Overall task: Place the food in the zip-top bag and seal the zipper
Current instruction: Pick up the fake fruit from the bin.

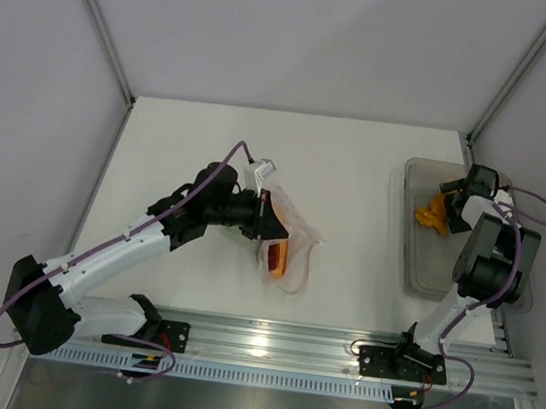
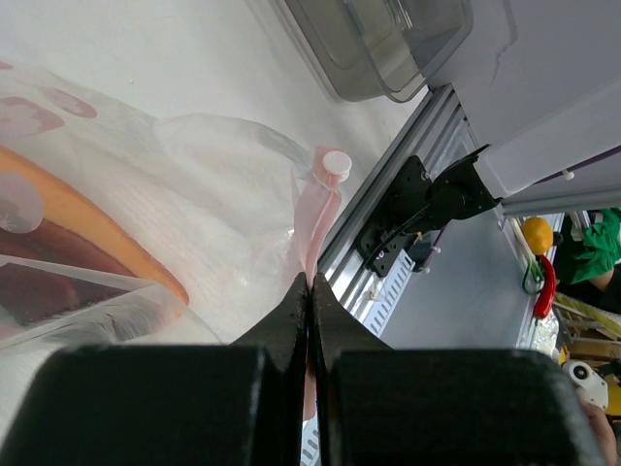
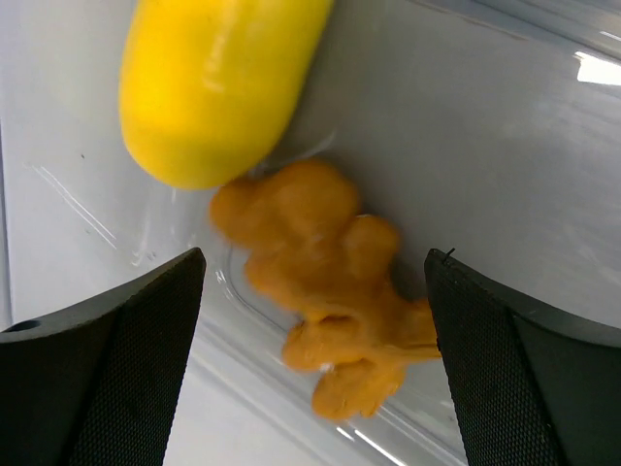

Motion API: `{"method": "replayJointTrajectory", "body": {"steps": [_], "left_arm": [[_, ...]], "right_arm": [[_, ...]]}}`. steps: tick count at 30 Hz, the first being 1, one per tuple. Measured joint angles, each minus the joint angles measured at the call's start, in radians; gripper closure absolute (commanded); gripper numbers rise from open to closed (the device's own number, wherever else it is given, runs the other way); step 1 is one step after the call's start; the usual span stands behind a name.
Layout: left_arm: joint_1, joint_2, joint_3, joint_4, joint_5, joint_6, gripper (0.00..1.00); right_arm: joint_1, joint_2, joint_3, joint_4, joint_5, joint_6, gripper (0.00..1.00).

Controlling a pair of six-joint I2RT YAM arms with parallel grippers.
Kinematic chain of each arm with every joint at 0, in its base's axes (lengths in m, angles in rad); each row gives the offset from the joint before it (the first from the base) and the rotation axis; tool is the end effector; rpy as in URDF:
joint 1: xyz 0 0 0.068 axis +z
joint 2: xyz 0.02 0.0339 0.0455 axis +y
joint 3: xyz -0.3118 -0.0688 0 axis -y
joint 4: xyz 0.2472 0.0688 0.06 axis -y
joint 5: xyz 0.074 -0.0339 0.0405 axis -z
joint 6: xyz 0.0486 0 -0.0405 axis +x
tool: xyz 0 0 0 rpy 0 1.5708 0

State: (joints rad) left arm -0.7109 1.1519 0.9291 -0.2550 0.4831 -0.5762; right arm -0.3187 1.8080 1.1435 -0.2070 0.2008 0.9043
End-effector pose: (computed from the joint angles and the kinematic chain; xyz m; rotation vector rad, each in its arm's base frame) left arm 0.1758 -0.1812 0.3484 0.4820 2.1956 -1.2495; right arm 0.3798 -0.1355 0.2183 1.4604 1.9282 0.0213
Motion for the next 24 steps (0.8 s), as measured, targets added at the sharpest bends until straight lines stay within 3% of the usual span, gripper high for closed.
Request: {"method": "replayJointTrajectory", "body": {"steps": [8, 24], "left_arm": [[0.000, 0.053, 0.022, 0.031, 0.003, 0.000, 0.99], [0.004, 0.086, 0.023, 0.057, 0.036, 0.002, 0.99]], "right_arm": [[-0.002, 0.056, 0.020, 0.096, -0.017, -0.001, 0.05], [-0.058, 0.083, 0.087, 0.133, -0.047, 0.055, 0.01]]}}
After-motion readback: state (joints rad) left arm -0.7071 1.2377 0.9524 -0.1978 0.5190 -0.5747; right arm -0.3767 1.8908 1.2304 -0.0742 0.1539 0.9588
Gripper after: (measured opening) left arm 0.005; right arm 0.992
